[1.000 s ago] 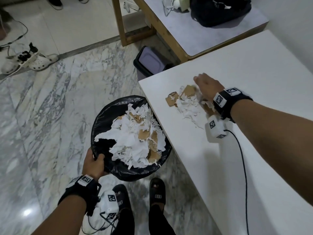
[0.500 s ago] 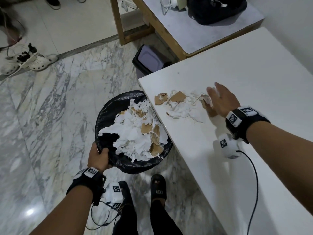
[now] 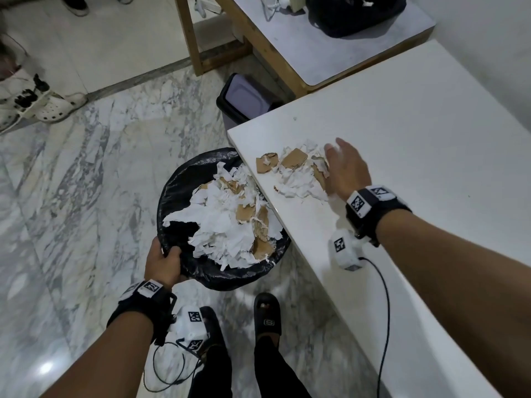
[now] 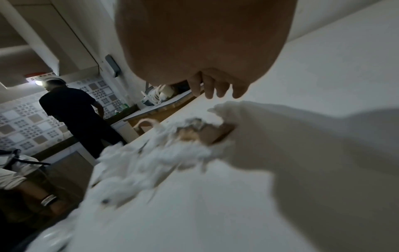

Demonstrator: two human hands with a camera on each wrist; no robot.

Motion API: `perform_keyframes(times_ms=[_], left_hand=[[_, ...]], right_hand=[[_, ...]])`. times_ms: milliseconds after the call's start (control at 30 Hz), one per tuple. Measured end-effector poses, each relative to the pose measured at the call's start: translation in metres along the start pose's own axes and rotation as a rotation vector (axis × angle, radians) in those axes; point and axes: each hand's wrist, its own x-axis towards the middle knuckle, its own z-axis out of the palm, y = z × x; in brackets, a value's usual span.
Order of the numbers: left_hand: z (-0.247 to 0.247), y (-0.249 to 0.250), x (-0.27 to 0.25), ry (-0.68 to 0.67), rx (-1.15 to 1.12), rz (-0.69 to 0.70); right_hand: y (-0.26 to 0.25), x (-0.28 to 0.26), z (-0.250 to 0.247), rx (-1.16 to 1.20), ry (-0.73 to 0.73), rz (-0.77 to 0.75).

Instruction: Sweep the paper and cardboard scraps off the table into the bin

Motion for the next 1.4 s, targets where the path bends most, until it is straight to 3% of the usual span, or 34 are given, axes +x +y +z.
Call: perform_keyframes(times_ms=[200, 467, 533, 600, 700, 800, 867, 1133, 1233, 1333, 1400], left_hand=[[0.0, -0.001, -0.001, -0.007, -0.02, 0.009], [0.002, 0.008, -0.01, -0.021, -0.063, 0.01], [0.001, 0.009, -0.011, -0.017, -0.063, 0.008], [0.0, 0.009, -0.011, -0.014, -0.059, 0.01], [-0.001, 0.006, -0.012, -0.012, -0.056, 0.008], [0.001, 0.003, -0.011, -0.003, -0.058, 0.004], [0.002, 0.001, -0.01, -0.005, -0.045, 0.002], [0.007, 0.0, -0.011, 0.002, -0.03, -0.022], [0.007, 0.002, -0.01, -0.004, -0.025, -0.027], [0.006, 0.004, -0.008, -0.022, -0.052, -0.034], [0.006, 0.005, -0.007, -0.023, -0.052, -0.031]], right_hand=[[0.001, 0.027, 0.0, -0.178, -0.203, 0.042], [-0.049, -0.064, 0.081, -0.17, -0.345, -0.165], [-0.053, -0.072, 0.08, -0.124, -0.331, -0.229], [-0.049, -0.064, 0.069, -0.11, -0.227, -0.26], [-0.025, -0.031, 0.044, -0.15, -0.12, -0.128], [-0.004, -0.004, 0.028, -0.277, -0.183, 0.023], [-0.004, -0.01, 0.034, -0.333, -0.202, 0.042], [-0.045, -0.116, 0.095, -0.167, -0.441, -0.26], [-0.049, -0.109, 0.087, -0.155, -0.369, -0.331], [-0.052, -0.07, 0.069, -0.162, -0.2, -0.278], [-0.05, -0.03, 0.059, -0.182, -0.167, -0.237]])
